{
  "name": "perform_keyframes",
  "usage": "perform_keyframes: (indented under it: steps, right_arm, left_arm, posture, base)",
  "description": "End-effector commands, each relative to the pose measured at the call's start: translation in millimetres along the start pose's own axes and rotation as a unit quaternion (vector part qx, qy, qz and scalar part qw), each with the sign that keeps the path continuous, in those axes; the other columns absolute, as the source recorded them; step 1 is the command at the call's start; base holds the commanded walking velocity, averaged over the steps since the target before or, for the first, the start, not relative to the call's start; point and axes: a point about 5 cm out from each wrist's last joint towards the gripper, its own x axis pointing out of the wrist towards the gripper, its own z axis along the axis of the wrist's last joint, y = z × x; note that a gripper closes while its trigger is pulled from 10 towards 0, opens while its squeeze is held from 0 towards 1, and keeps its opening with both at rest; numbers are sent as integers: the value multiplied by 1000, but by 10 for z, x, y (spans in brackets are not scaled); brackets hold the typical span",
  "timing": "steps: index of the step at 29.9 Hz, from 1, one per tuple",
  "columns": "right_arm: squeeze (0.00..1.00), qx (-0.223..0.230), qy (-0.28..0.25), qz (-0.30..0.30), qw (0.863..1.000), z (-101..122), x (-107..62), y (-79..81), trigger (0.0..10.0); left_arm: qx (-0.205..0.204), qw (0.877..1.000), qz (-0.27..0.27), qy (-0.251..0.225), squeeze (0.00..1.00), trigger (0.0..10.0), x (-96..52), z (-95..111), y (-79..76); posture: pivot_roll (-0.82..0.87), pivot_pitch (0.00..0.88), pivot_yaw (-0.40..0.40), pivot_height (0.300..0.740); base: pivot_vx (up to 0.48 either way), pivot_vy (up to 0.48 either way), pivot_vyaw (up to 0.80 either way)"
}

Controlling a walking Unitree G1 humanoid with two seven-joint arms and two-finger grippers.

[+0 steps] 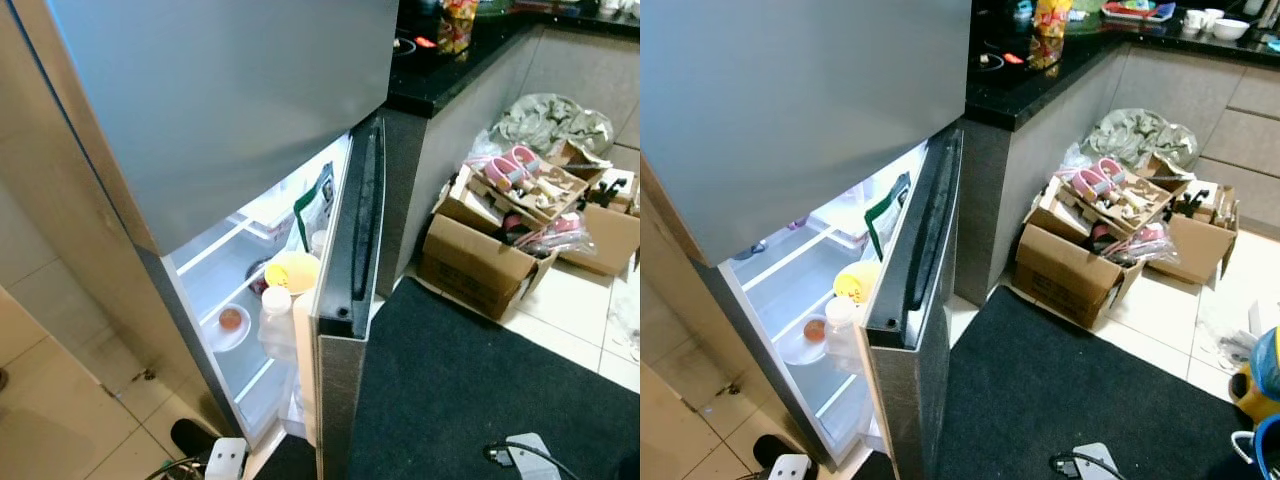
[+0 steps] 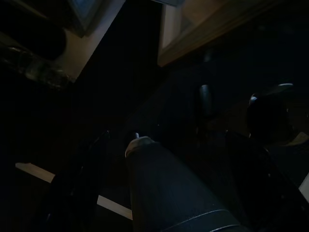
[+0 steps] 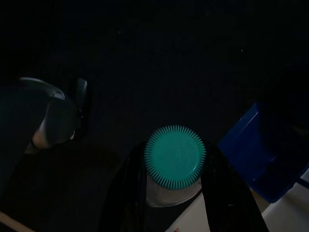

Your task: Restocking fridge

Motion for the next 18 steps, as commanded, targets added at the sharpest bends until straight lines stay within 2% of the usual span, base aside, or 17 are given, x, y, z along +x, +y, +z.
perform_keyframes:
  steps: [1, 4, 5, 7, 8, 9, 10, 11, 12, 14, 15, 18]
  right_arm:
    - [0, 5, -2, -2, 1000, -13, 0, 1, 10000]
    - [0, 4, -3, -1, 1000, 17, 6, 36, 10000]
    - [0, 4, -3, -1, 1000, 17, 6, 36, 10000]
    - [0, 3, -4, 0, 1000, 41, 9, 63, 10000]
    - [0, 3, -4, 0, 1000, 41, 9, 63, 10000]
    - [0, 3, -4, 1, 1000, 46, 10, 72, 10000]
    - [0, 3, -4, 1, 1000, 46, 10, 72, 10000]
    - [0, 3, -5, 1, 1000, 51, 12, 87, 10000]
    - [0, 3, -5, 1, 1000, 51, 12, 87, 10000]
    - [0, 3, -5, 2, 1000, 52, 13, 93, 10000]
    - [0, 3, -5, 2, 1000, 52, 13, 96, 10000]
    - [0, 2, -5, 2, 1000, 52, 14, 104, 10000]
  left_arm:
    - [-19, 999, 12, -23, 0, 10000, 11, 86, 17]
    - [-61, 993, 31, -96, 0, 10000, 34, 427, 76]
    - [-61, 993, 31, -96, 0, 10000, 34, 427, 76]
    - [-88, 984, 23, -155, 0, 10000, 36, 723, 90]
    - [-88, 984, 23, -155, 0, 10000, 36, 723, 90]
    - [-100, 978, 13, -183, 0, 10000, 31, 863, 86]
    - [-100, 978, 13, -183, 0, 10000, 31, 863, 86]
    - [-127, 960, -26, -250, 0, 10000, 1, 1185, 53]
    - [-127, 960, -26, -250, 0, 10000, 1, 1185, 53]
    - [-136, 943, -63, -298, 0, 10000, -37, 1406, 6]
    - [-128, 936, -76, -320, 0, 10000, -61, 1529, -23]
    - [-113, 924, -91, -355, 0, 10000, -108, 1731, -67]
  posture:
    - [-48, 4, -14, 740]
    - [-48, 4, -14, 740]
    - [-48, 4, -14, 740]
    - [-48, 4, -14, 740]
    - [-48, 4, -14, 740]
    - [-48, 4, -14, 740]
    - [-48, 4, -14, 740]
    - [-48, 4, -14, 740]
    - [-48, 4, -14, 740]
    - [-45, 10, -12, 740]
    - [-45, 10, -12, 740]
    - [-42, 10, -11, 740]
  base:
    - [0, 0, 0]
    - [0, 0, 0]
    - [0, 0, 0]
    - [0, 0, 0]
    - [0, 0, 0]
    - [0, 0, 0]
    - [0, 0, 0]
    - [0, 0, 0]
    - [0, 0, 0]
    - [0, 0, 0]
    - [0, 0, 0]
    - [0, 0, 0]
